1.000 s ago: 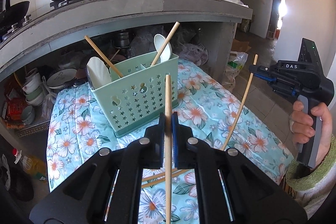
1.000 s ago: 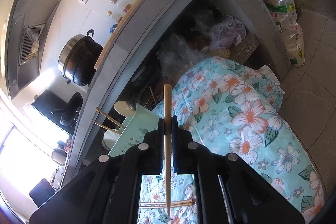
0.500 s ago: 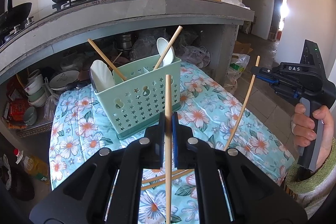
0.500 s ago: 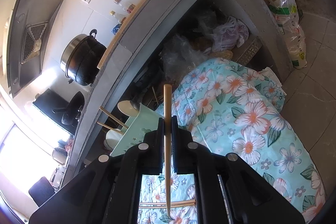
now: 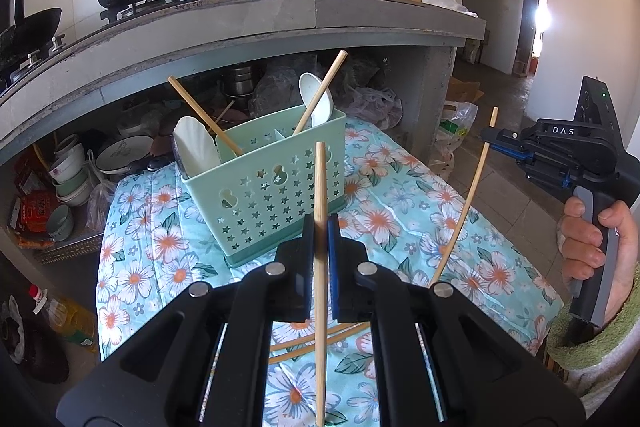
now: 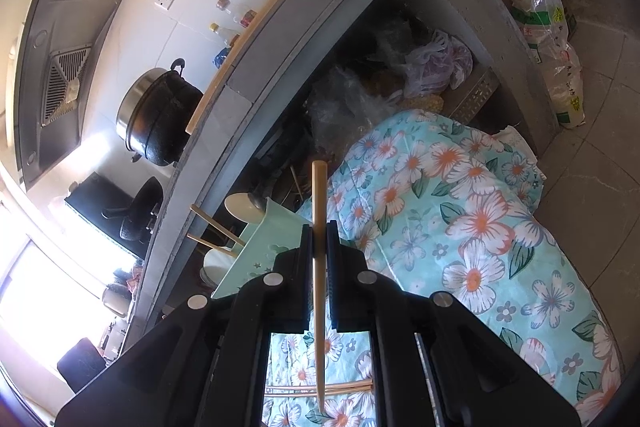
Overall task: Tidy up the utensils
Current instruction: 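Lift the chopstick upright with the left gripper while the right lifts its chopstick, then lower the chopstick into the green holder and open the left gripper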
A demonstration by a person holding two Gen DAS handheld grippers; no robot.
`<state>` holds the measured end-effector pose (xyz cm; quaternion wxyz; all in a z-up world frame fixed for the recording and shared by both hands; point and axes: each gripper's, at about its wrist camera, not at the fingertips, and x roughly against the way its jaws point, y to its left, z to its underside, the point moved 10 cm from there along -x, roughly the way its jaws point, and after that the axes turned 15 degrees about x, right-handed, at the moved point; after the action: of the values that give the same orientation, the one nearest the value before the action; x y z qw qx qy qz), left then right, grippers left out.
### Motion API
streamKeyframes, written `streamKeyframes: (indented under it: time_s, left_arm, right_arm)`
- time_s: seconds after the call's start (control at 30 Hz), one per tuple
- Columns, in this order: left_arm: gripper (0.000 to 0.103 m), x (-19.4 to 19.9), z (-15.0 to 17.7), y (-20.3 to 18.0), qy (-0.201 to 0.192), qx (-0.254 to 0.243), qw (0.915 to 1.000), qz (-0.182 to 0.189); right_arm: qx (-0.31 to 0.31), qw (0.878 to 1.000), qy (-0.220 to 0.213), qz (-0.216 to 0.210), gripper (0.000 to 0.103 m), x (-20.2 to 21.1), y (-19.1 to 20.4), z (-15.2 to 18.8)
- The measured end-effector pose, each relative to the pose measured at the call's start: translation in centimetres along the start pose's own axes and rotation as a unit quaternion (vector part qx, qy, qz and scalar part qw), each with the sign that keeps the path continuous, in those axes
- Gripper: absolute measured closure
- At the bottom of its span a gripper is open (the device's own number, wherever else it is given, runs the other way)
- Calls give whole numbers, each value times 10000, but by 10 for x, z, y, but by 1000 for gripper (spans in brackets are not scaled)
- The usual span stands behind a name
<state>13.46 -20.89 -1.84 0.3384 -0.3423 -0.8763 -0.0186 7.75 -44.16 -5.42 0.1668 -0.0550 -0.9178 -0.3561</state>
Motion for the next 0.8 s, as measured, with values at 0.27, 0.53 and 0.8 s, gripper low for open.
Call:
streamKeyframes:
  time_s: [0.27, 0.53, 0.8]
  left_arm:
    - [98, 0, 0, -1, -18, -11, 10000, -26]
    - [98, 5, -7, 1, -129, -6, 9999, -23]
    - [98, 27, -37, 13, -557, 123, 9984, -19]
  right_arm:
    - [-8, 10000, -13, -15, 96, 1, 1, 0]
    - [-16, 10000, -52, -16, 96, 3, 1, -2]
    - [7, 9999, -125, 4, 96, 6, 2, -8]
